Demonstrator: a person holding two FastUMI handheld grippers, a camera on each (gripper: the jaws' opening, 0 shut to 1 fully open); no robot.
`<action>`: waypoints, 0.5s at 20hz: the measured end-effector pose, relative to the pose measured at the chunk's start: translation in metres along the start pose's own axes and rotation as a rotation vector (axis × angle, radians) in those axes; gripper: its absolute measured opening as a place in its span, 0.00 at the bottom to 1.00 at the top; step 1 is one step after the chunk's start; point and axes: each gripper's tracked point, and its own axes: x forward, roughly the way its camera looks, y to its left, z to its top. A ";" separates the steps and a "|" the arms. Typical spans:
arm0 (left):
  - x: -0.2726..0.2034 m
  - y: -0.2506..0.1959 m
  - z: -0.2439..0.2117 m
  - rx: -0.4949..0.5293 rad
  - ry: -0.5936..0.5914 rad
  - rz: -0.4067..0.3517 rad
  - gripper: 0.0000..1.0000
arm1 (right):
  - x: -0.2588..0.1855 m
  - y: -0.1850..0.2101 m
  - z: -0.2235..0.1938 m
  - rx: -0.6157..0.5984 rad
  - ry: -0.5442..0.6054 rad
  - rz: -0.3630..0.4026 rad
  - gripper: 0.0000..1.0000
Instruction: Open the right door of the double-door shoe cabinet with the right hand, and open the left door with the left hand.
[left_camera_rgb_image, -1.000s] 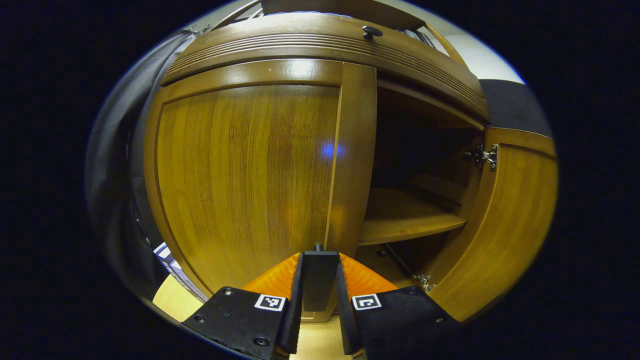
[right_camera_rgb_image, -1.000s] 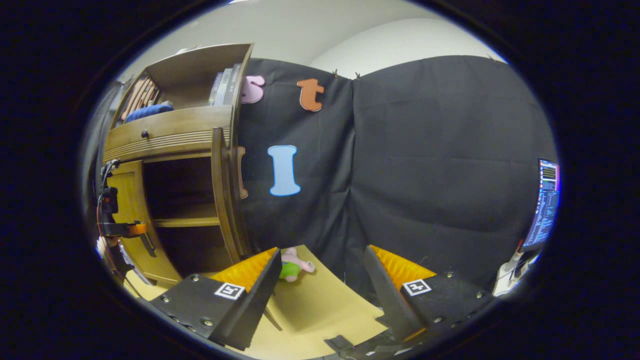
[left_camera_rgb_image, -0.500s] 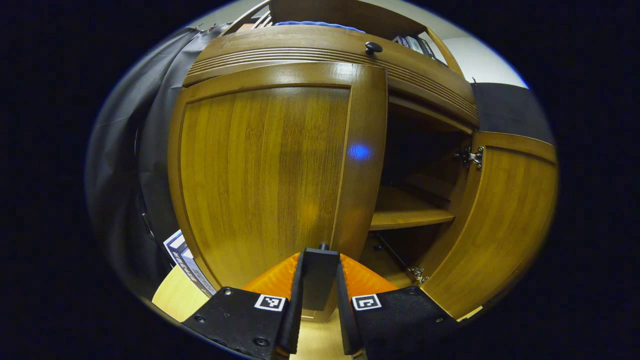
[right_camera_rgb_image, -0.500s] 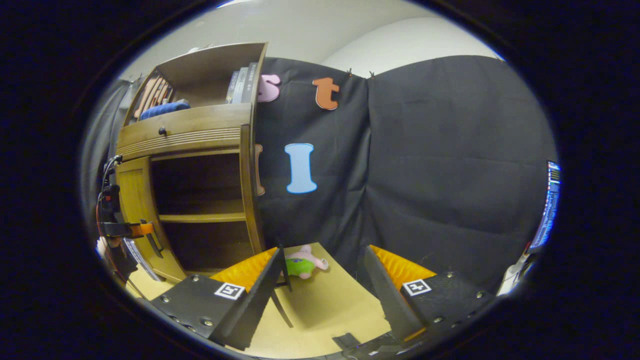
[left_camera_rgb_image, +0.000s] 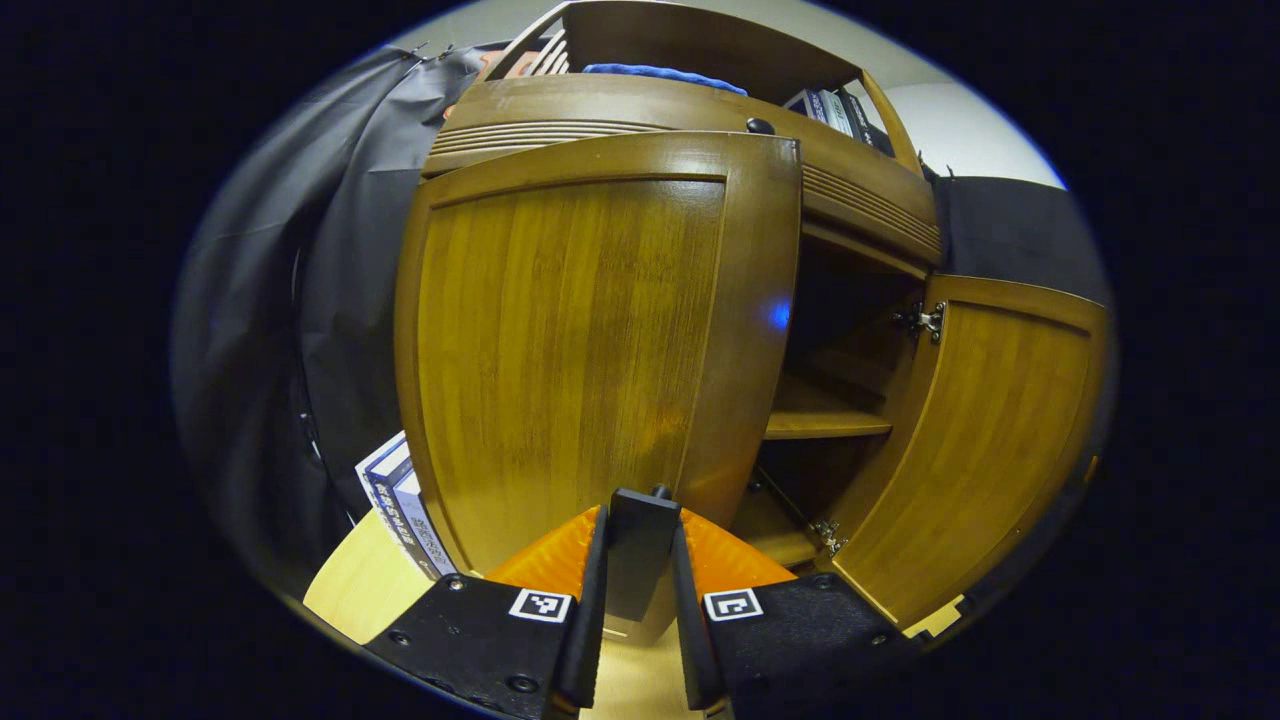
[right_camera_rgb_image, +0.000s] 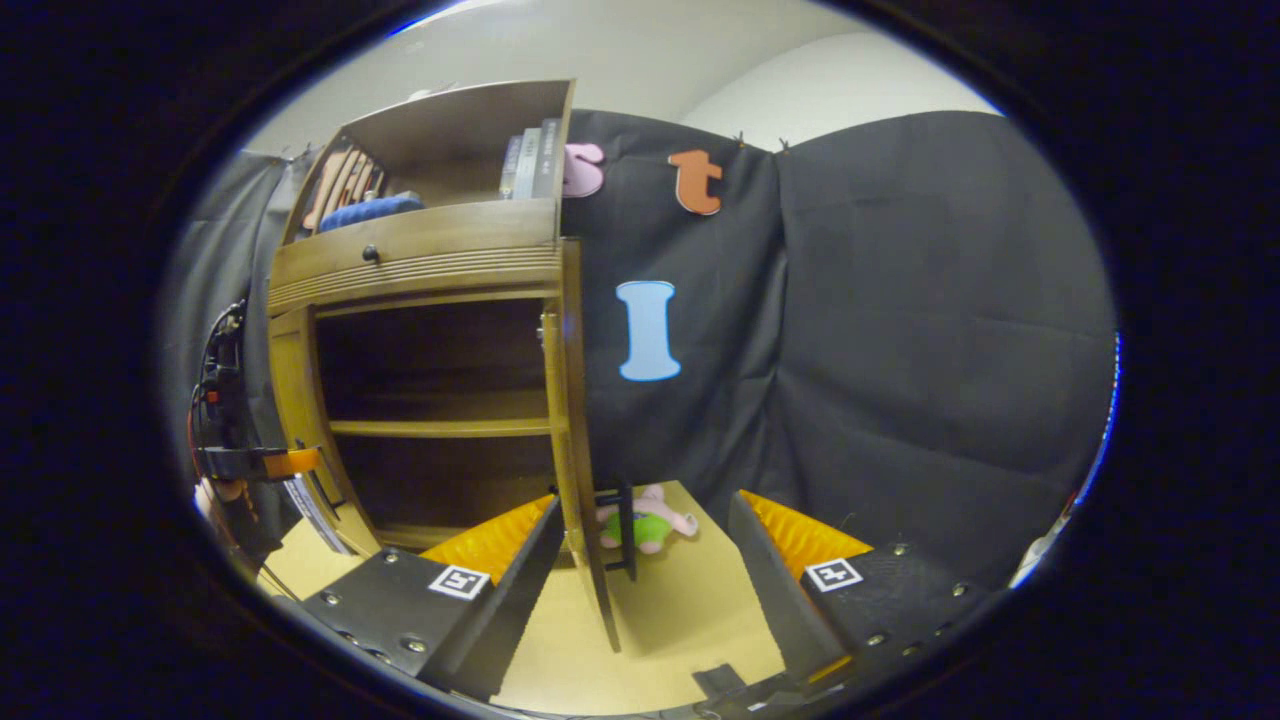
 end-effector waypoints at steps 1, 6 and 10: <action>-0.005 0.002 0.000 -0.004 -0.001 0.003 0.34 | 0.001 0.007 -0.001 -0.006 0.004 0.016 0.99; -0.028 0.016 -0.002 -0.037 -0.001 0.022 0.34 | 0.008 0.040 -0.001 -0.038 0.012 0.087 0.99; -0.047 0.030 -0.005 -0.079 -0.002 0.031 0.34 | 0.016 0.066 -0.005 -0.051 0.022 0.146 0.99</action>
